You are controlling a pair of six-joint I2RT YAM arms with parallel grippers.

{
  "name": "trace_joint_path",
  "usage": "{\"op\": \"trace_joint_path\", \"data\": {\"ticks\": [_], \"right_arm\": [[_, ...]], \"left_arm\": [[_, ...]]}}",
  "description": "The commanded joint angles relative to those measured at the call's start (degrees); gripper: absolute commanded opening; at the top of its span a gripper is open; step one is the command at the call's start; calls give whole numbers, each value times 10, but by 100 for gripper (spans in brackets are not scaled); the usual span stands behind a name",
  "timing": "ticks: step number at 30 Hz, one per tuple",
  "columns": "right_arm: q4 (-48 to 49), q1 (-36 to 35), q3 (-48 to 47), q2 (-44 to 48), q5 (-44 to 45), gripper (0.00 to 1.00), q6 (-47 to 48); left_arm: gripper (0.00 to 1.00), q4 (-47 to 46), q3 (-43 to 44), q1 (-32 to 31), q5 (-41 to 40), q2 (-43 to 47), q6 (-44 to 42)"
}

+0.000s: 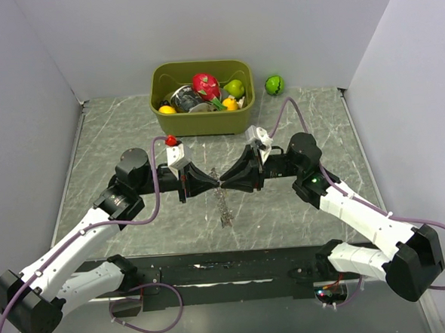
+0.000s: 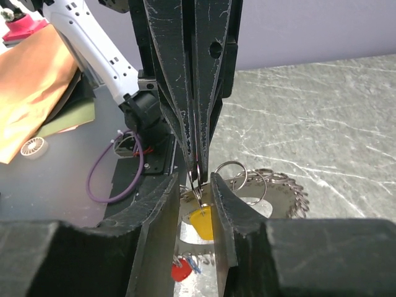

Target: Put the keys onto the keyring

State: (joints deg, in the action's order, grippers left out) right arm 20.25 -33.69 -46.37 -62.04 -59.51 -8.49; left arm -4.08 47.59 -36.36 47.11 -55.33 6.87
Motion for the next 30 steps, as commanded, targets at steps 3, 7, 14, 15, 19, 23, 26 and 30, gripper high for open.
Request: {"op": "trace_joint_path", "data": {"ticks": [3,7,14,15,19,23,26,30], "right_arm": [[2,4,7,10,5,46,15],[-2,4,8,10,2,45,20],[9,4,7,3,-2,28,9],[7,5,4,1,-4,25,8],[4,5,-3,-3,-7,12,4],[1,5,-7,-1,-1,5,0],[-4,4,-10,-1,4,0,-2],[-3,4,-13,-2,5,0,-3]], "left_arm": [[1,-44,24,-3,8,18,-2],[1,-37,29,-3,8,20,-5],[1,-40,23,-3,10,29,-3],[1,-40,23,-3,11,29,-4],[1,-37,26,-3,18,23,-4],[1,-33,29,-3,23,20,-4],[1,-27,30,-3,26,19,-5],[1,-19,33,-3,27,19,-8]]}}
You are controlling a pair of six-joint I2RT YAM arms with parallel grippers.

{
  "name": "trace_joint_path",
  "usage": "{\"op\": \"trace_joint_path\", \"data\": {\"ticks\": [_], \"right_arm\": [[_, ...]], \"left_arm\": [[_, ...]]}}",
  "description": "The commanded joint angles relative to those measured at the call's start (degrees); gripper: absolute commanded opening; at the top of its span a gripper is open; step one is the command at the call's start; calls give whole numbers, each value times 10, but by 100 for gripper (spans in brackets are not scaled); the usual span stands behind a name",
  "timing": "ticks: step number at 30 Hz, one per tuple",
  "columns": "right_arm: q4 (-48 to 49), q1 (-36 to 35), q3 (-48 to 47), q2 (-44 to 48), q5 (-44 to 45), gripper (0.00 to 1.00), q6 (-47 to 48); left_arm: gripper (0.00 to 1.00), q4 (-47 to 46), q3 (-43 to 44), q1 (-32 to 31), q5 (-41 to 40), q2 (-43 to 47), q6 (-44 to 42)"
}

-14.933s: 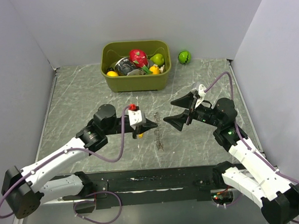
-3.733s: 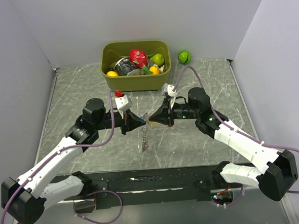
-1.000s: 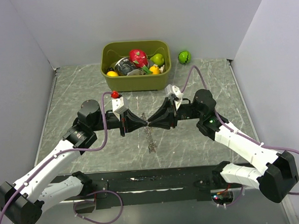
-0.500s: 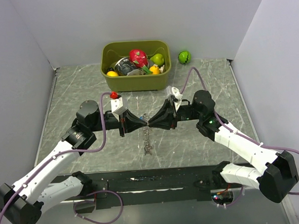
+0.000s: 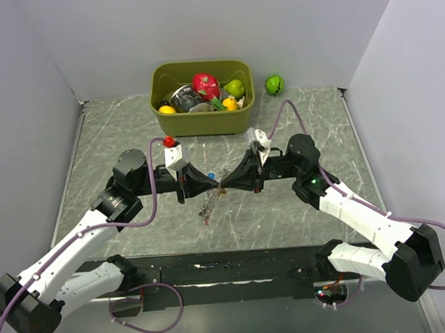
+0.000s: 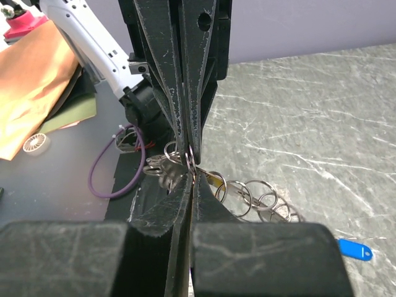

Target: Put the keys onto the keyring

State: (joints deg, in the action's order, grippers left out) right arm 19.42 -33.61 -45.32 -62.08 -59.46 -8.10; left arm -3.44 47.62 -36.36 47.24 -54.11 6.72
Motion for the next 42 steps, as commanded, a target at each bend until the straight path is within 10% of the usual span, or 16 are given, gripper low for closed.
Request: {"op": "trace_joint_path", "data": {"ticks": [1,6,16,27,42], "right_arm": [[5,4,-25,-1,3,0,-7],[22,3,-21,2,-3,0,-13],[59,4,-12,-4,-14,31,-38],[61,3,-15,-15,-9,0,-54],[-122,3,-63,-4,8,0,73]], "left_arm": [[1,-24,33,-3,27,7,-7],[1,-25,31,-3,29,4,-5],[2,-33,34,-3,33,-5,-5],[1,-46,31,-3,43,-9,3],[22,136,106,-4,16,-27,-36]]}}
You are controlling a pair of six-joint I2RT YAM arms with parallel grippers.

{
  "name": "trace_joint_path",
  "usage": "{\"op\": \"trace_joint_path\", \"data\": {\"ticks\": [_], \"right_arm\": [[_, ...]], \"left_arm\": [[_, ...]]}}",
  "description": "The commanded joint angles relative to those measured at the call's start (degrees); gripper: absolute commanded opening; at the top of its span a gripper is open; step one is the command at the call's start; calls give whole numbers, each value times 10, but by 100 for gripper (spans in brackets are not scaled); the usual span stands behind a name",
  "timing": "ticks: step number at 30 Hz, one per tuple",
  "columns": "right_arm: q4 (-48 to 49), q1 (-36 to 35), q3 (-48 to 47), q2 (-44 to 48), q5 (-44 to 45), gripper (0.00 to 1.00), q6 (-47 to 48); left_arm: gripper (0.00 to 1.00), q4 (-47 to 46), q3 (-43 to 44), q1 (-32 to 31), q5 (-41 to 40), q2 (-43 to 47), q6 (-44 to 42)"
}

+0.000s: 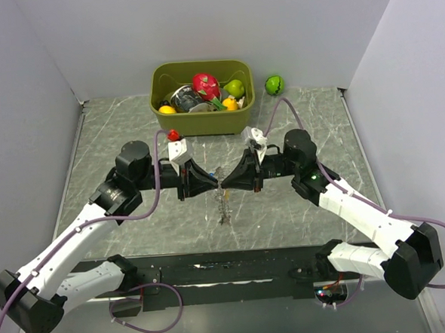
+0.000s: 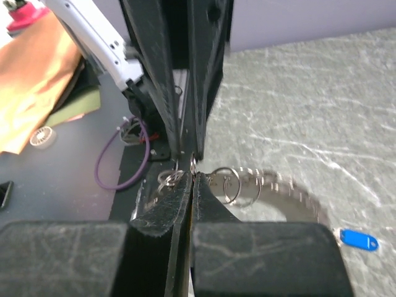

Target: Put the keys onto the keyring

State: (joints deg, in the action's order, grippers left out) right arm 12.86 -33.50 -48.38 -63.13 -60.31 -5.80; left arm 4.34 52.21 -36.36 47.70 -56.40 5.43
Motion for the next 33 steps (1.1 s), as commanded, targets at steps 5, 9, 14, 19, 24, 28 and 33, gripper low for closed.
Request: {"op": "trace_joint_path", "data": {"ticks": [5,9,14,19,24,28,33], "right_arm": [[-86,3,-30,13,18,0,76],[-109,2,-35,6,8,0,91],[-112,1,-33,3,-2,0,101],[-121,2,-31,9,-4,0,108],[-120,2,-25,16,-1,0,111],[-113,2,-22,17,-2,0,108],[-111,3,-19,23,-4,0,107]], "left_arm": [[35,152,98,-4,-2,-21,-41],[43,229,152,-8,5,-52,-85],[43,289,193,-32,2,-106,-113],[37,321,221,-51,-18,-148,-132],[35,322,232,-61,-43,-168,-131],[31,332,240,-66,-57,-175,-133],[32,335,243,-67,-75,-173,-136]]}}
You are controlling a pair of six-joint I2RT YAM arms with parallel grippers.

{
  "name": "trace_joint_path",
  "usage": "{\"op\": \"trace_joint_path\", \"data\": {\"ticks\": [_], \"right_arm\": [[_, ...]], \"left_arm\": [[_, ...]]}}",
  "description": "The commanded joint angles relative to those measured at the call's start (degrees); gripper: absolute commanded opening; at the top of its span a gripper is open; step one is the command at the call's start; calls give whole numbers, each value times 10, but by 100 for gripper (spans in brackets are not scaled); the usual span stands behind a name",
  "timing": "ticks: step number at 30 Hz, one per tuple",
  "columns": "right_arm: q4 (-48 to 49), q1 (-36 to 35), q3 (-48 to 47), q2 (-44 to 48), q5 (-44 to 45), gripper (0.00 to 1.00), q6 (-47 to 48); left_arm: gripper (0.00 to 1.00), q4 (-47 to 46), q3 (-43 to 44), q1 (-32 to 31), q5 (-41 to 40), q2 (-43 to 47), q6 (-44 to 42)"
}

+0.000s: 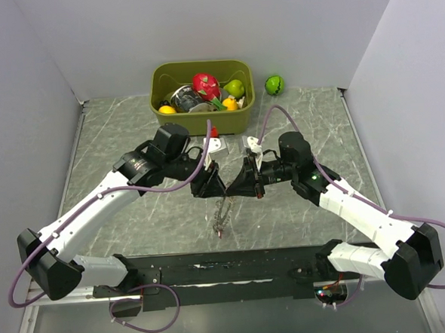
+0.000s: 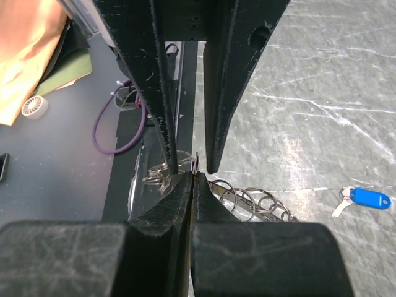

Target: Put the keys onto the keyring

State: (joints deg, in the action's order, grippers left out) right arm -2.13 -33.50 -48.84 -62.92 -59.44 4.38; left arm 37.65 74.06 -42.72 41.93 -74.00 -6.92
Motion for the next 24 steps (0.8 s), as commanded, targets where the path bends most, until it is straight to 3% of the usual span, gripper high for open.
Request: {"op": "trace_joint_path", "data": {"ticks": [1,13,17,24], "right_arm": [[38,2,-14,20,-12,0,6],[40,1,-7,25,-17,0,12],[41,1,-7,26,-22,0,13],[41,2,-4,34,-23,0,13]], "left_arm": [[32,-5,21,-3,-13,10,-10],[36,-15,17,-3,-1,54,-16],[41,12,28,-3,15,46,-34],[40,26,38,-3,3,10,-39]]}}
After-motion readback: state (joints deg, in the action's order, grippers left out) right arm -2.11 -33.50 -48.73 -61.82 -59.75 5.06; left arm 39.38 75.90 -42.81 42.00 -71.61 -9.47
